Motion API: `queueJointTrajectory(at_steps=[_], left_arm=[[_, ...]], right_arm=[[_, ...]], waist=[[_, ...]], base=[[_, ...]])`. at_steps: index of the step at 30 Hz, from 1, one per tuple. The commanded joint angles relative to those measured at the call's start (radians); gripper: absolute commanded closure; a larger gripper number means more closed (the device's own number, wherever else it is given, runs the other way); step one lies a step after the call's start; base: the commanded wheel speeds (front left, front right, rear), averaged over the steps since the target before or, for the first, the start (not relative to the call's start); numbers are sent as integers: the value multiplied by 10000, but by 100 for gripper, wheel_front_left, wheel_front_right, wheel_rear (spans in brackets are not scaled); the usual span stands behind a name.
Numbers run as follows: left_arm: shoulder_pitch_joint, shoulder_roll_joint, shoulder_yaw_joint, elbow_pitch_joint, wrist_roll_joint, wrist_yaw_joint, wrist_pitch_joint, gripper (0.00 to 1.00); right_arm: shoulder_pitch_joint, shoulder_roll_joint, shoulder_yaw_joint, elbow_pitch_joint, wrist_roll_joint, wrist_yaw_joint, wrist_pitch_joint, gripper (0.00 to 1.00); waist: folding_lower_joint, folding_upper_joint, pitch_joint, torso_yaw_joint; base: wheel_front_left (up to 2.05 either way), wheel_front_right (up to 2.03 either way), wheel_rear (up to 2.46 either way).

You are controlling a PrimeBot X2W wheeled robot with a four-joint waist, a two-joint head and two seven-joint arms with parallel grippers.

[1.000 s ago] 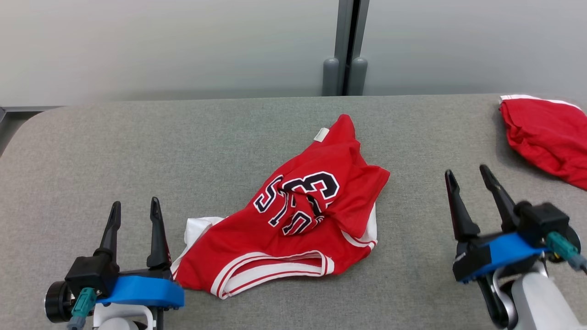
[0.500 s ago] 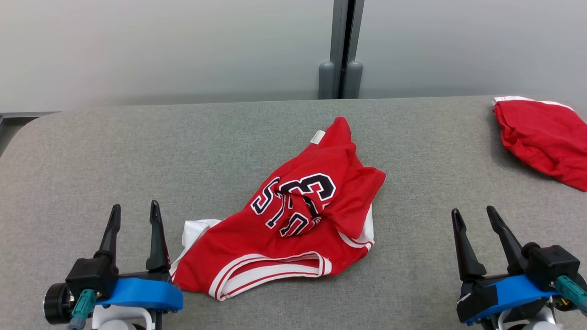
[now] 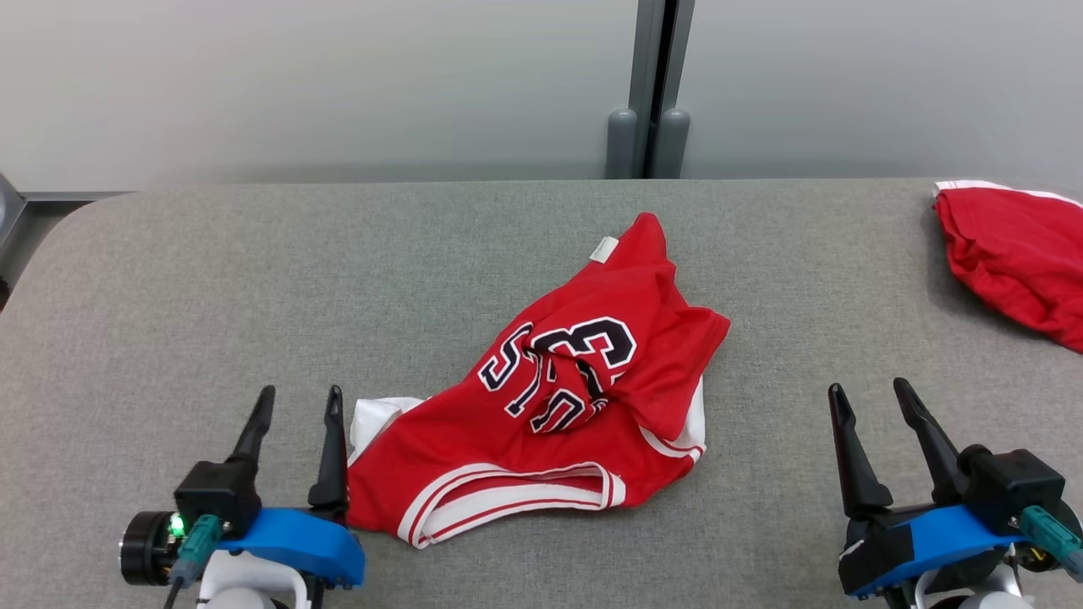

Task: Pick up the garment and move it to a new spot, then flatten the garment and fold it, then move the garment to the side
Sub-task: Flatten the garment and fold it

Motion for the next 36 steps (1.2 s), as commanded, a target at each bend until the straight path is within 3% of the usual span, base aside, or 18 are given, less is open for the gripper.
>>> queueJointTrajectory(at_steps=[1,11,26,27,29,36], left_arm=[[-17,51,-80,48,-5,-41,52,0],[8,231,-1038,1122,-20,-285,643,0],[-529,174,-1670,3615,-164,-330,918,0],[-573,166,-1756,3783,-169,-341,979,17],[-744,139,-1836,3968,-214,-358,870,100],[-2186,643,-1853,3862,-139,-366,234,100]], right_arm=[[-10,28,7,21,-25,6,32,0],[-228,30,140,272,40,6,-57,0],[-470,30,199,629,81,6,-171,0],[-480,30,202,649,90,6,-180,0],[-501,30,202,688,101,6,-189,0],[-667,28,128,668,69,6,-180,0]], waist=[[0,0,28,16],[0,0,340,20],[0,0,684,-168],[0,0,695,-173],[0,0,715,-176],[0,0,809,-158]], base=[[0,0,0],[0,0,0],[0,0,0],[0,0,0],[0,0,0],[0,0,0]])
